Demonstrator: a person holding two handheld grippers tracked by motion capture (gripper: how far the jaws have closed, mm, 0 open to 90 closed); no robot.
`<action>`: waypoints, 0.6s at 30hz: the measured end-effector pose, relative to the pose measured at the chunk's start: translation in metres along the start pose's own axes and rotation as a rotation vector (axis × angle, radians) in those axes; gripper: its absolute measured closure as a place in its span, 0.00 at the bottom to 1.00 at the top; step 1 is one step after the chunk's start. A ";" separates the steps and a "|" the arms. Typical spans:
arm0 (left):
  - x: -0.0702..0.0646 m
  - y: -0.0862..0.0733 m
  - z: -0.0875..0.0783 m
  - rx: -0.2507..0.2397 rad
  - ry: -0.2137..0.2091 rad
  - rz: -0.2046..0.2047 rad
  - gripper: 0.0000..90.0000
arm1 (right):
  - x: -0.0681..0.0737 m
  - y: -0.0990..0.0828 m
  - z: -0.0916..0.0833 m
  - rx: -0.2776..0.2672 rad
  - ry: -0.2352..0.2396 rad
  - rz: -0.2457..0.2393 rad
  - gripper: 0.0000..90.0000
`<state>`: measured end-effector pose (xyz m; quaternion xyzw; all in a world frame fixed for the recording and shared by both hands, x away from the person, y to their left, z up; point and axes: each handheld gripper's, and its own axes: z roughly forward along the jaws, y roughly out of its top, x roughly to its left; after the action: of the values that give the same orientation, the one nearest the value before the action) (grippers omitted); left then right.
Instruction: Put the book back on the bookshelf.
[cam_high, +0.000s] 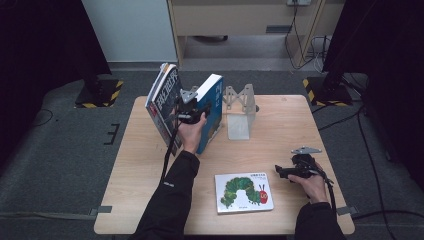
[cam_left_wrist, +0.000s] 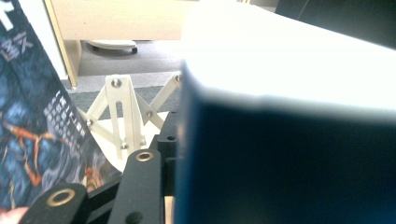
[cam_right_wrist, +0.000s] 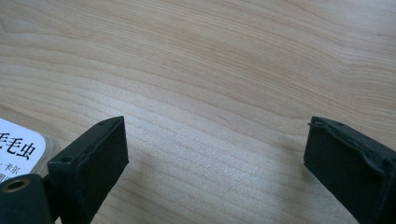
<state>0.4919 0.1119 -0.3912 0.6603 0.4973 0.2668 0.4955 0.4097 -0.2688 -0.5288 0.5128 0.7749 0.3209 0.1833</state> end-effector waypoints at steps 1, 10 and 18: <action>-0.001 -0.002 -0.002 0.001 -0.001 0.003 0.64 | 0.000 0.000 0.000 0.004 0.002 -0.003 0.07; -0.003 -0.021 -0.018 -0.031 -0.006 0.029 0.64 | 0.002 -0.001 0.001 0.018 0.005 -0.011 0.07; -0.007 -0.031 -0.017 -0.091 0.000 0.022 0.63 | 0.002 -0.003 0.002 0.025 0.005 -0.004 0.07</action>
<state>0.4628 0.1128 -0.4124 0.6427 0.4772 0.2946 0.5219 0.4082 -0.2673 -0.5317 0.5128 0.7803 0.3120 0.1758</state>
